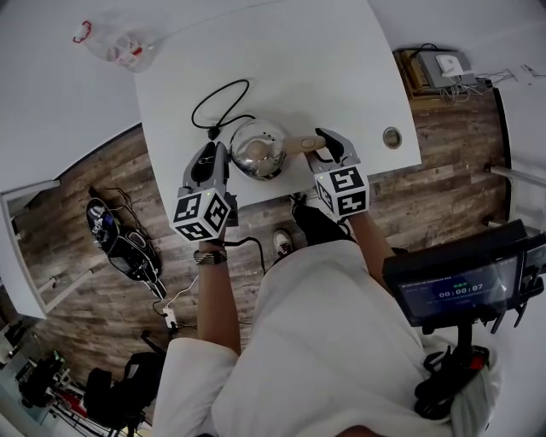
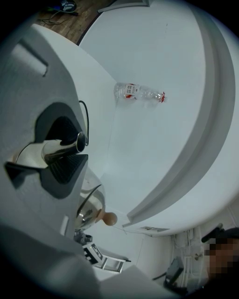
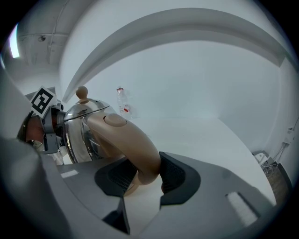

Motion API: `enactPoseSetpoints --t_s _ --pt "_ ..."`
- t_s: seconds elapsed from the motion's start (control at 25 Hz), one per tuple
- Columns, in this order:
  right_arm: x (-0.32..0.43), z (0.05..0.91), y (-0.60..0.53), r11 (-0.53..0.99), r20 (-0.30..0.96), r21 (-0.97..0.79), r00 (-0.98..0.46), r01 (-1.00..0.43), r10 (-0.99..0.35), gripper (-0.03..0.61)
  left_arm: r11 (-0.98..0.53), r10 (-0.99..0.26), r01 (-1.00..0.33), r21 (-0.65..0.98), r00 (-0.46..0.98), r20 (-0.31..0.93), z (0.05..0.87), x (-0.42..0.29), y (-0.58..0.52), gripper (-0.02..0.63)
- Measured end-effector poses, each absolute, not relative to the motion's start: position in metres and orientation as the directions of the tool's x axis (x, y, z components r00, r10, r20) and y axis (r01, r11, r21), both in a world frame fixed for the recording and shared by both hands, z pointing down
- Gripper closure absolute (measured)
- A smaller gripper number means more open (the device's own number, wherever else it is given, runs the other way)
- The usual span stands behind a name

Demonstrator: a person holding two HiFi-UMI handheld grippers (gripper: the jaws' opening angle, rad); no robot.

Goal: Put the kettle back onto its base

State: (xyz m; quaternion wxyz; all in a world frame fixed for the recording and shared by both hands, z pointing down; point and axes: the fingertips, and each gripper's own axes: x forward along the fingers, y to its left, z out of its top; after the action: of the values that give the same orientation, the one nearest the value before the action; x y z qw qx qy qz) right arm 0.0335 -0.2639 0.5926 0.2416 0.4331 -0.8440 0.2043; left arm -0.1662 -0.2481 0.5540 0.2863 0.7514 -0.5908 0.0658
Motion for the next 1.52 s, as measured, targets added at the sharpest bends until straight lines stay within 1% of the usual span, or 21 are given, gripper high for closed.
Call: enactPoseSetpoints --t_s 0.32,0.44,0.76,1.0,1.12,1.2,1.44,1.48,1.52 --pt "0.033 0.595 -0.266 0.522 0.595 -0.136 -0.491 -0.842 -0.636 0.431 -0.136 -0.857 -0.927 0.35 0.287 0.427 0.558 -0.165 -0.252 0.537" --pt "0.036 0.593 -0.265 0.521 0.601 -0.112 -0.476 -0.846 -0.643 0.417 -0.146 -0.856 -0.927 0.345 0.293 0.426 0.558 -0.165 -0.25 0.523" --pt "0.047 0.584 -0.255 0.474 0.603 -0.085 -0.424 -0.877 -0.676 0.41 -0.193 -0.841 -0.956 0.223 0.278 0.464 0.552 -0.168 -0.238 0.512" --pt "0.053 0.565 -0.244 0.46 0.578 -0.057 -0.405 -0.886 -0.708 0.419 -0.188 -0.837 -0.957 0.22 0.273 0.474 0.551 -0.168 -0.223 0.511" --pt "0.056 0.553 -0.237 0.454 0.561 -0.052 -0.403 -0.889 -0.723 0.421 -0.174 -0.845 -0.955 0.239 0.27 0.462 0.545 -0.171 -0.218 0.511" --pt "0.057 0.543 -0.232 0.454 0.546 -0.049 -0.405 -0.889 -0.733 0.423 -0.17 -0.856 -0.96 0.224 0.256 0.45 0.536 -0.175 -0.213 0.511" --pt "0.05 0.502 -0.215 0.481 0.478 -0.018 -0.43 -0.877 -0.766 0.438 -0.206 -0.899 -0.973 0.1 0.229 0.372 0.494 -0.183 -0.196 0.513" --pt "0.049 0.494 -0.214 0.483 0.464 -0.014 -0.434 -0.875 -0.772 0.443 -0.219 -0.904 -0.972 0.081 0.233 0.358 0.486 -0.181 -0.195 0.516" --pt "0.047 0.484 -0.213 0.486 0.449 -0.008 -0.437 -0.874 -0.779 0.452 -0.231 -0.908 -0.971 0.062 0.238 0.344 0.477 -0.179 -0.194 0.536"
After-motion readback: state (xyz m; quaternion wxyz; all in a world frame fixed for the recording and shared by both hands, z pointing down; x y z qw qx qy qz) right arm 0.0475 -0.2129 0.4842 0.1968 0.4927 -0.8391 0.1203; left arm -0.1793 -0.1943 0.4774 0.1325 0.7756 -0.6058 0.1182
